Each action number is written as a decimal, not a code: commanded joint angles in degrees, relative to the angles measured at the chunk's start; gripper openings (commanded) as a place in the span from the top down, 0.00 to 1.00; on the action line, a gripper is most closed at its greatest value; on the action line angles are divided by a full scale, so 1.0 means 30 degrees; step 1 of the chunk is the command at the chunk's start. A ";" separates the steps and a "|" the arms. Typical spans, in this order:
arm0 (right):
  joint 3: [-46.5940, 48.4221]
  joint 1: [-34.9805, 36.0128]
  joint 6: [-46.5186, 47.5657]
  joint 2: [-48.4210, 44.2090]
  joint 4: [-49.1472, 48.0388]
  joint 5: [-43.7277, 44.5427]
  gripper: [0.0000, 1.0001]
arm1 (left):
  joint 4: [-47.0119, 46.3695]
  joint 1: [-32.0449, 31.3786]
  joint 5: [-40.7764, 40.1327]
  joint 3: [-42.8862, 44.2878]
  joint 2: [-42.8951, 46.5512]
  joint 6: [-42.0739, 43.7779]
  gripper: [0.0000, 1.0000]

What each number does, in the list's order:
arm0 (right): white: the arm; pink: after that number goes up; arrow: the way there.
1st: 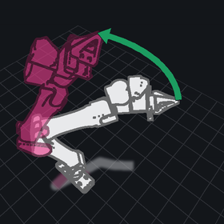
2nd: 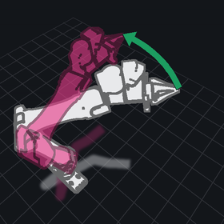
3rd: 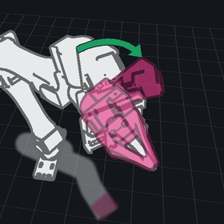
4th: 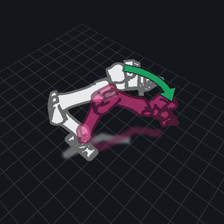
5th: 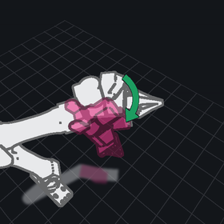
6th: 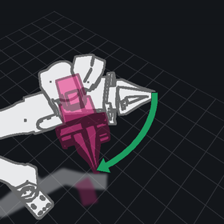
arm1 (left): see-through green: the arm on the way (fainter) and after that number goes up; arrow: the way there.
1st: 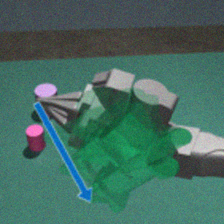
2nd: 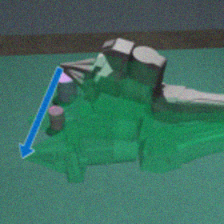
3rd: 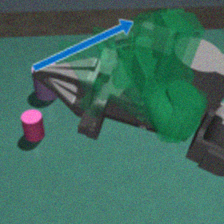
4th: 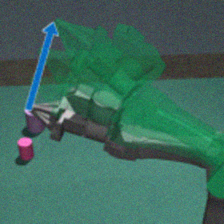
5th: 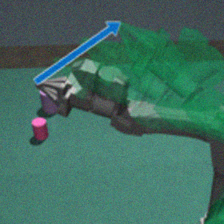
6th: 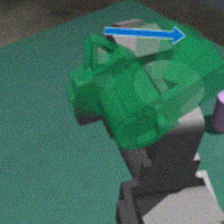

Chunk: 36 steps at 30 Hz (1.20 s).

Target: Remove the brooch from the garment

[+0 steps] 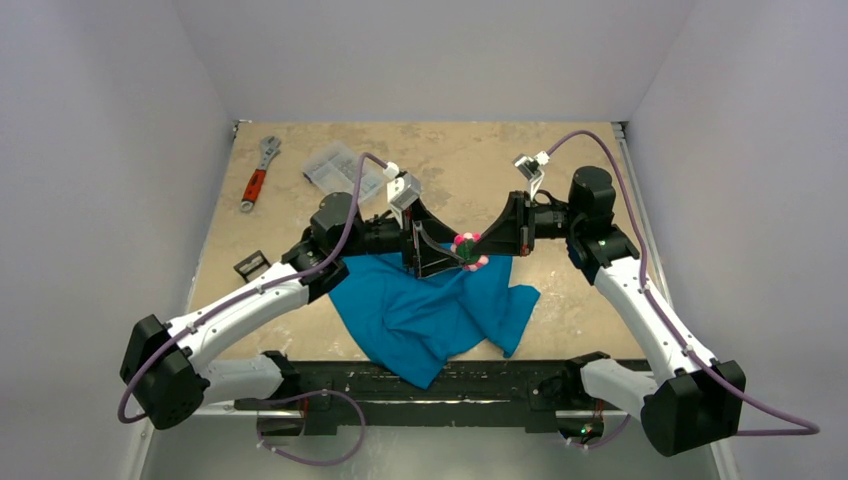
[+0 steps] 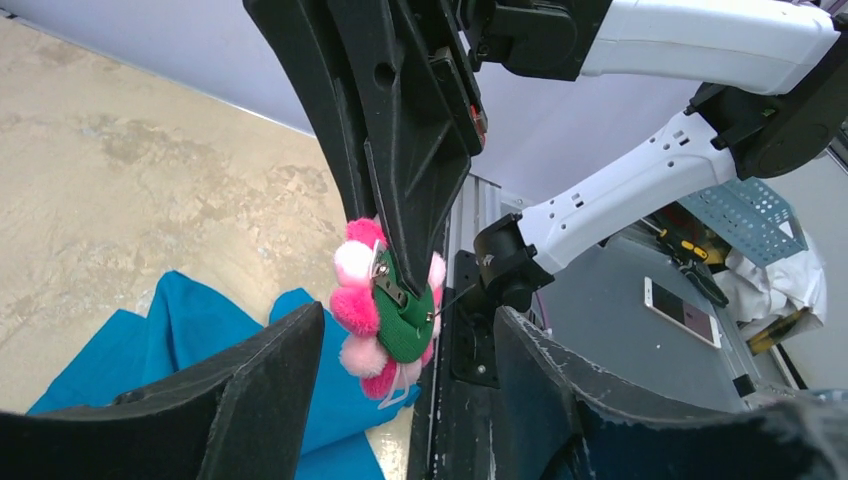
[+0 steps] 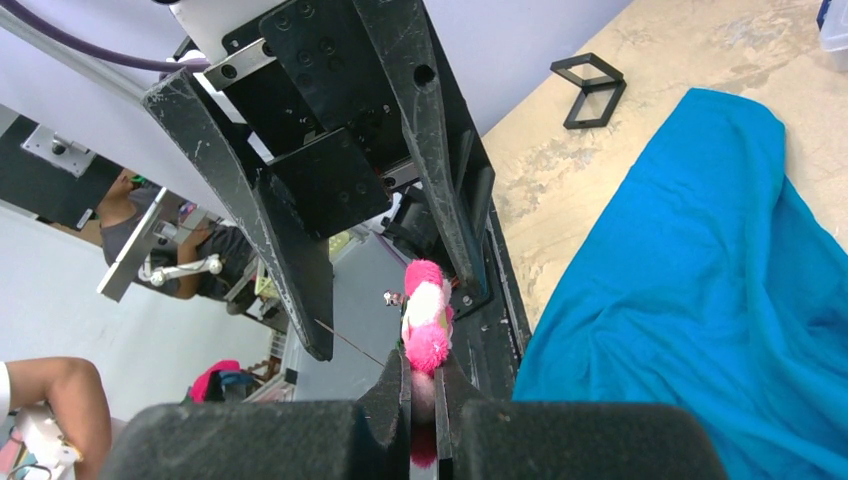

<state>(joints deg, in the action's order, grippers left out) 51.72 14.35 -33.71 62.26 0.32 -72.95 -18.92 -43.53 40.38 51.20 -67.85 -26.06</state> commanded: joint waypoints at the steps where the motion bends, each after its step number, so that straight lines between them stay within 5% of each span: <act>1: 0.0052 -0.0008 -0.0107 -0.0267 -0.0673 0.0114 1.00 | -0.1924 -0.0081 -0.0211 0.0238 -0.0243 -0.1488 0.41; 12: 0.0107 -0.0015 0.0058 -0.0216 -0.0662 0.0124 1.00 | -0.1943 -0.0257 -0.0560 0.0264 -0.0595 -0.1622 0.43; 36: 0.0512 -0.0008 0.1505 -0.0276 0.0423 -0.0233 1.00 | -0.2106 0.0209 -0.1123 0.0428 -0.1330 -0.2925 0.68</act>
<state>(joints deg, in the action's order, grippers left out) 51.72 14.31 -30.98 62.26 1.23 -72.93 -22.35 -43.88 37.65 51.20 -71.40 -33.41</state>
